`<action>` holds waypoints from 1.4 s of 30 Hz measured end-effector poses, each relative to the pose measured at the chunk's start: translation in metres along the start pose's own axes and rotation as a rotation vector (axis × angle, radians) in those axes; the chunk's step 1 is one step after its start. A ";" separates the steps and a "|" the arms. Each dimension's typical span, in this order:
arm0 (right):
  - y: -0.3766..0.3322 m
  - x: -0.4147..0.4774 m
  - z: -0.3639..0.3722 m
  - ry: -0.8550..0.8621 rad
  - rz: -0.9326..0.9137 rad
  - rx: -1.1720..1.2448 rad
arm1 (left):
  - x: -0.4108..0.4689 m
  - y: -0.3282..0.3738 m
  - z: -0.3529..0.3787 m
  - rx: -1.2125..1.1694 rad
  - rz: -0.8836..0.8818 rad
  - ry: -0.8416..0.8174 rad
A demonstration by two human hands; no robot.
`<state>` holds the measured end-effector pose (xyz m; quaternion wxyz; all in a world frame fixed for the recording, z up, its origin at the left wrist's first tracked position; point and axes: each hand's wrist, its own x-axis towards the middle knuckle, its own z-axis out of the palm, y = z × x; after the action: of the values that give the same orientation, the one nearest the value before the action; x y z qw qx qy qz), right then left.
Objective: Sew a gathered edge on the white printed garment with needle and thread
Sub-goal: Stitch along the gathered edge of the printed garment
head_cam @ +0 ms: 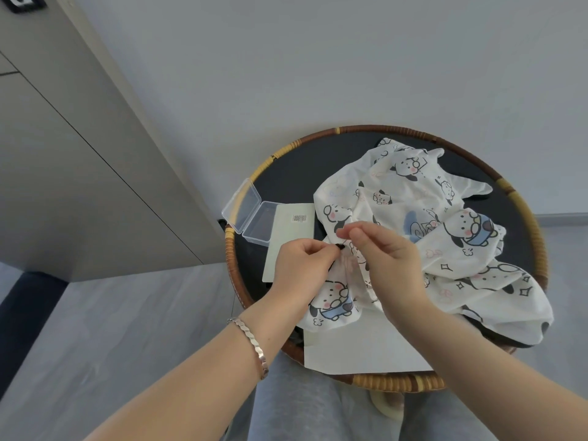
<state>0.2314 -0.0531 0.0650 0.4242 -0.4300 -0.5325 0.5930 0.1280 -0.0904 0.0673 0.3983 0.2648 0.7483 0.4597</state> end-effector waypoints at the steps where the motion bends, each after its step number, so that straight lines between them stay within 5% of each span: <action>1: 0.000 0.000 0.000 0.025 -0.021 0.027 | 0.001 0.002 0.002 0.030 0.036 0.020; 7: -0.008 -0.002 -0.009 0.131 -0.272 0.003 | 0.006 0.006 0.005 0.209 0.152 0.078; 11: -0.023 0.008 -0.024 -0.121 -0.190 -0.039 | 0.014 -0.005 -0.002 0.232 0.166 0.179; 15: -0.008 0.040 -0.052 -0.323 0.101 -1.078 | 0.016 -0.009 -0.011 0.220 0.228 0.266; 18: -0.002 0.059 -0.076 -0.179 0.197 -1.614 | 0.016 -0.014 -0.014 0.203 0.260 0.287; 20: -0.004 0.063 -0.078 -0.057 0.139 -1.508 | 0.015 -0.015 -0.014 0.182 0.264 0.287; 22: -0.006 0.058 -0.066 0.007 0.083 -1.121 | 0.013 -0.014 -0.013 0.143 0.269 0.269; 25: -0.014 0.039 -0.034 -0.210 -0.007 -0.813 | 0.008 -0.012 -0.012 0.077 0.292 0.206; 28: -0.015 0.028 -0.012 -0.368 -0.084 -0.772 | 0.003 -0.009 -0.014 0.069 0.334 0.168; 42: -0.013 0.026 -0.028 -0.376 -0.112 -0.832 | 0.000 -0.013 -0.012 0.216 0.449 0.185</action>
<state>0.2519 -0.0196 0.0751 0.1430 -0.4192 -0.8154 0.3728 0.1174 -0.1018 0.0587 0.1854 0.4220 0.7488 0.4762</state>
